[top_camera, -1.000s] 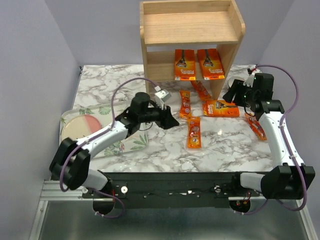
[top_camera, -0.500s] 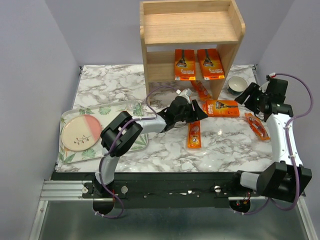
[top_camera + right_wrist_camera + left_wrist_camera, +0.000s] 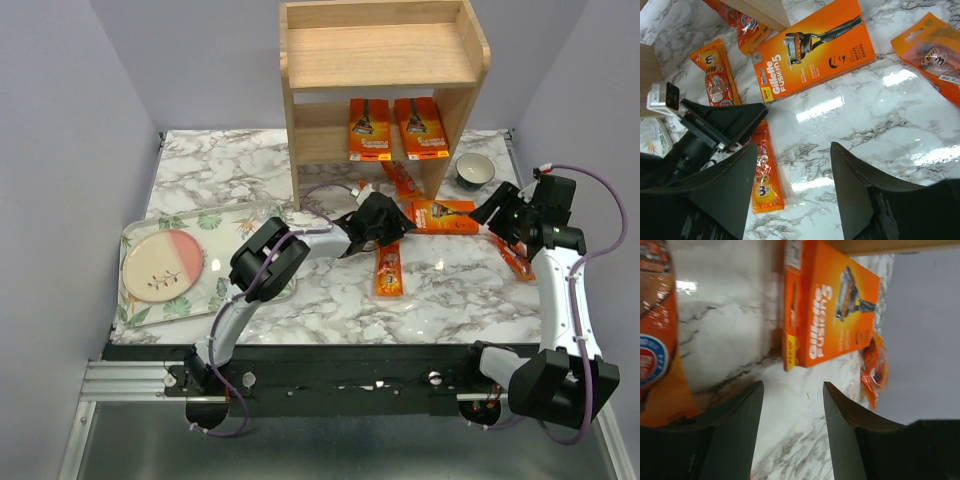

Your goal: Place and organize the shaving razors onto the shelf

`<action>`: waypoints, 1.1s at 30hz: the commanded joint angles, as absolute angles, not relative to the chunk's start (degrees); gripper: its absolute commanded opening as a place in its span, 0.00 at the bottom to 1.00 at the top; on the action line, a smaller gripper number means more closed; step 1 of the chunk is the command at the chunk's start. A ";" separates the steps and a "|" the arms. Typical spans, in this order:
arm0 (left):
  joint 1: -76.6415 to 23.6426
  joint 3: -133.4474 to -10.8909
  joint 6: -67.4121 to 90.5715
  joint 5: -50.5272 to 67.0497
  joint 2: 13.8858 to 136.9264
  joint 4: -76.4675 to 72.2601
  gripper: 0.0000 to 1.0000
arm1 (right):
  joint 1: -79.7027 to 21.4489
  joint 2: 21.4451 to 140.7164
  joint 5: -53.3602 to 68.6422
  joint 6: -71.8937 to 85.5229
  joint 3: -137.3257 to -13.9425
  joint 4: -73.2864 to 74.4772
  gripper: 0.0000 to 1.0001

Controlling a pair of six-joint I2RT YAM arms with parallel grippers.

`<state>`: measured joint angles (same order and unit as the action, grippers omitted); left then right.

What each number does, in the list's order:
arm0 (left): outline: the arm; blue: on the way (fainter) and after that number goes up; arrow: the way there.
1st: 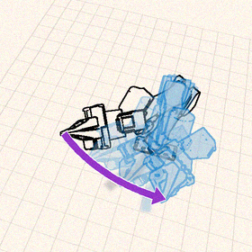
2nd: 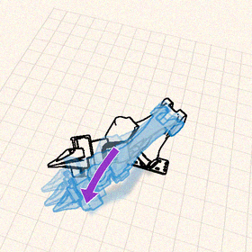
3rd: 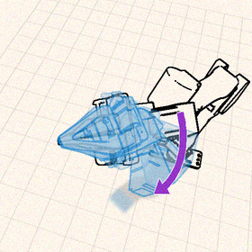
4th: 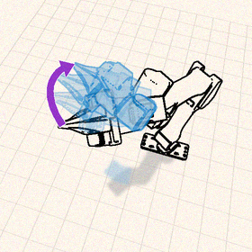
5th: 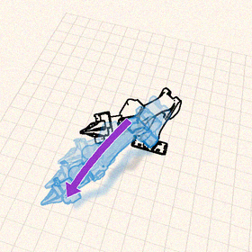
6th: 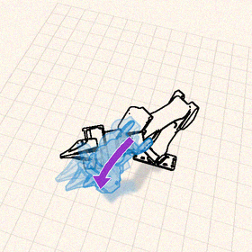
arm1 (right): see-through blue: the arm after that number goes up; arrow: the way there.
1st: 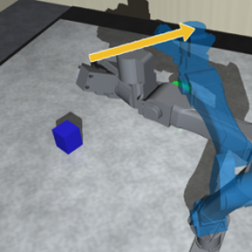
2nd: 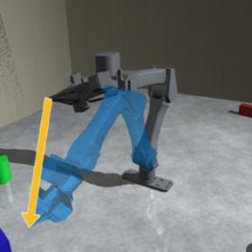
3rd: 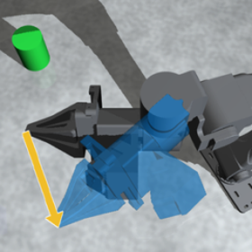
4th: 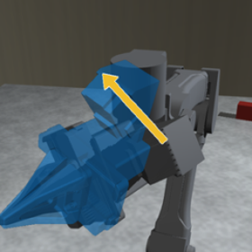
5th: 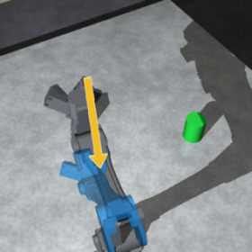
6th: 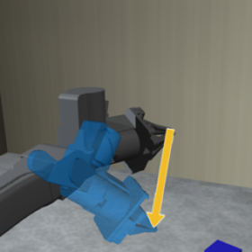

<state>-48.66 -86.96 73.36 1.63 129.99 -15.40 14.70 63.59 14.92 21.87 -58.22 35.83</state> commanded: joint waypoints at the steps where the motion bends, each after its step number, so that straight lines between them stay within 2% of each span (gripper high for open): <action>1: -48.34 -92.27 77.25 -2.19 134.11 -9.32 0.59 | 15.38 63.63 16.08 21.97 -58.80 36.13 0.68; 9: -48.25 -93.07 79.01 -1.85 136.32 -9.67 0.53 | 16.43 63.46 16.52 22.59 -56.69 35.86 0.68; 16: -48.43 -94.39 82.44 -1.49 137.37 -7.48 0.30 | 16.96 63.63 17.05 23.03 -54.76 35.33 0.68; 18: -48.60 -94.74 83.32 -1.49 137.64 -7.29 0.29 | 16.96 63.98 17.31 23.29 -54.76 35.25 0.68; 19: -48.60 -95.18 83.32 -1.49 137.98 -7.47 0.24 | 17.05 64.25 17.40 23.29 -54.76 35.07 0.68; 24: -48.96 -95.80 82.71 -1.32 138.52 -8.52 0.21 | 17.05 64.95 18.28 23.47 -53.79 34.37 0.68; 25: -48.96 -95.63 82.44 -1.23 138.43 -8.70 0.14 | 17.05 64.95 18.37 23.55 -53.53 34.19 0.68; 28: -48.96 -95.10 81.83 -0.79 137.29 -8.79 0.02 | 17.05 65.13 18.90 23.90 -52.82 34.63 0.68; 33: -49.92 -93.61 83.84 -2.54 132.55 -4.32 0.00 | 17.05 66.88 22.04 27.94 -49.23 37.09 0.68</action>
<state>-48.58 -95.11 82.83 0.01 136.81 -10.61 16.62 65.28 18.13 23.97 -52.95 35.24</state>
